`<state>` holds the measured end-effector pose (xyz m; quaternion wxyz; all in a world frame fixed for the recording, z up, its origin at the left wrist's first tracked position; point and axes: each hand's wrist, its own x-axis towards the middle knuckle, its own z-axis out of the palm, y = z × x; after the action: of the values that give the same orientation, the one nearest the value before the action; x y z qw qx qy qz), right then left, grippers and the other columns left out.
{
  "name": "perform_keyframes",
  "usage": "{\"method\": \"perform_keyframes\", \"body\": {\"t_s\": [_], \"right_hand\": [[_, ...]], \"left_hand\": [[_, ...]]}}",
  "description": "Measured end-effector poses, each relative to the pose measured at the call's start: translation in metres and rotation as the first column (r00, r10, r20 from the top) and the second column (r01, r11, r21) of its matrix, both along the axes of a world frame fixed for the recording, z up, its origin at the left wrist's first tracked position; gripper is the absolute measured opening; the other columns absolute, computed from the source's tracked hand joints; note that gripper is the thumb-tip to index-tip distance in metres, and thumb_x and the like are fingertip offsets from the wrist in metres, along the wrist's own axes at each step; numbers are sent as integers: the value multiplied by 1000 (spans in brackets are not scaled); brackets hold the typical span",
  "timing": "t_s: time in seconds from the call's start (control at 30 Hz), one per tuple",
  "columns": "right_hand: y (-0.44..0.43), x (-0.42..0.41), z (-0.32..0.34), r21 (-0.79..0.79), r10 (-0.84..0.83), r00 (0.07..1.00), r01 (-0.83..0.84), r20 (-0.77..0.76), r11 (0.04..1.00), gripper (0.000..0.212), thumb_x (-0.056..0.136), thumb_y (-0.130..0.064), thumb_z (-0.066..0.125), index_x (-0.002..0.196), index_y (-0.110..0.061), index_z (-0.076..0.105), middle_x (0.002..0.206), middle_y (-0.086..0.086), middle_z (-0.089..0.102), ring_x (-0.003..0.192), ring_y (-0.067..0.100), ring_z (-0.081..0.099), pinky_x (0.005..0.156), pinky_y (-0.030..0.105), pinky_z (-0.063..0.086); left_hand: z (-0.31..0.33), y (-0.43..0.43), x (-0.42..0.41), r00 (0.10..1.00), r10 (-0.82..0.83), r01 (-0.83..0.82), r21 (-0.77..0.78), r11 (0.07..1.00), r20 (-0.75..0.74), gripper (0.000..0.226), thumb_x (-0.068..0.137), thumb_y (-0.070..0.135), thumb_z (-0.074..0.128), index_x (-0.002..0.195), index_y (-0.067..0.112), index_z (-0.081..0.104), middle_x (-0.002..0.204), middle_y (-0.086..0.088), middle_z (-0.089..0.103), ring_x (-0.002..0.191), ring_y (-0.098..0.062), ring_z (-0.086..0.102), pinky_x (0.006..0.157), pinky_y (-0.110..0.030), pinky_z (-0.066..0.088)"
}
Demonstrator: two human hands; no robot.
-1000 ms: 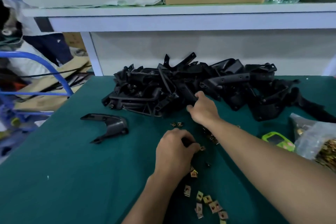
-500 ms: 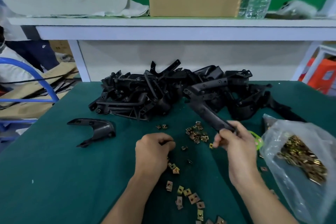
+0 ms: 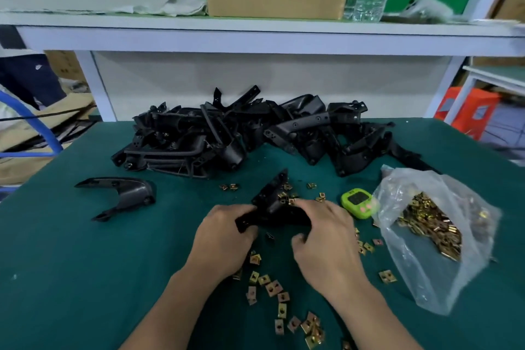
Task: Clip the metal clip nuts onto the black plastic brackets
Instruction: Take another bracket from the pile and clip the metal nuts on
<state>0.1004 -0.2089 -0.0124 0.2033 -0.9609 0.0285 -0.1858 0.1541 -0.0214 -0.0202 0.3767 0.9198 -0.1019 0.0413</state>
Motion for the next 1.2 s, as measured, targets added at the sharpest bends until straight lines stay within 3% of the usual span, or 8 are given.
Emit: {"method": "perform_keyframes", "body": {"t_s": [0.13, 0.27, 0.4, 0.57, 0.7, 0.83, 0.93, 1.2], "right_hand": [[4, 9, -6, -75, 18, 1000, -19, -11, 997, 33, 92, -36, 66, 121, -21, 63, 105, -5, 61, 108, 21, 53, 104, 34, 34], [2, 16, -4, -73, -104, 995, 105, 14, 992, 31, 94, -50, 59, 113, -25, 60, 95, -8, 60, 96, 19, 55, 95, 36, 36], [-9, 12, 5, 122, -125, 987, 113, 99, 986, 42, 93, -66, 45, 107, -29, 56, 89, -11, 60, 88, 18, 57, 89, 43, 44], [-19, 3, 5, 337, -85, 990, 41, 115, 941, 61, 92, -83, 15, 92, -39, 57, 61, -9, 56, 63, 17, 56, 60, 39, 45], [-21, 6, 7, 457, -92, 996, 79, 6, 886, 78, 90, -84, 10, 78, -32, 67, 63, -4, 65, 68, 21, 64, 71, 46, 55], [-28, 9, 11, 353, -101, 983, 150, -155, 923, 84, 82, -84, 5, 70, -33, 70, 65, -8, 70, 74, 20, 67, 78, 44, 55], [-31, 13, 12, 299, -135, 972, 189, -191, 935, 91, 79, -86, 2, 66, -27, 69, 62, -6, 70, 72, 21, 67, 77, 43, 55], [-32, 15, 7, 209, -159, 978, 185, -132, 960, 75, 89, -81, 13, 67, -27, 62, 63, -8, 66, 64, 18, 62, 65, 38, 53]], "left_hand": [[-4, -1, 0, 999, -51, 50, 67, 997, 19, 47, 87, 37, 76, 133, 37, 67, 134, 23, 58, 131, -1, 42, 104, -14, 30], [-8, -2, -1, 1000, -3, 1, 46, 999, 29, 46, 88, 37, 74, 133, 41, 64, 131, 20, 58, 123, -2, 50, 99, -17, 36], [-9, -3, 1, 998, -24, 18, 120, 993, 52, 47, 92, 39, 70, 138, 40, 60, 137, 22, 54, 131, -2, 41, 101, -14, 27], [-7, -3, 6, 996, -74, 65, 174, 983, 45, 32, 94, 45, 67, 126, 47, 69, 142, 23, 54, 134, -2, 36, 107, -21, 27], [-9, -10, 5, 990, -104, 84, 203, 976, 90, 37, 91, 50, 69, 128, 43, 68, 139, 24, 56, 133, -1, 38, 110, -26, 31], [-7, -16, 7, 994, -77, 70, 84, 994, 83, 16, 88, 33, 79, 102, 41, 78, 109, 23, 65, 105, -4, 57, 90, -22, 46], [-7, -16, 7, 997, 1, -5, 47, 999, 75, 14, 86, 31, 80, 90, 43, 76, 93, 26, 57, 87, 2, 55, 74, -8, 36], [-1, -17, 7, 996, 92, -89, -190, 978, 4, 20, 94, 21, 72, 88, 40, 70, 86, 23, 69, 89, 20, 56, 67, 3, 39]]}}
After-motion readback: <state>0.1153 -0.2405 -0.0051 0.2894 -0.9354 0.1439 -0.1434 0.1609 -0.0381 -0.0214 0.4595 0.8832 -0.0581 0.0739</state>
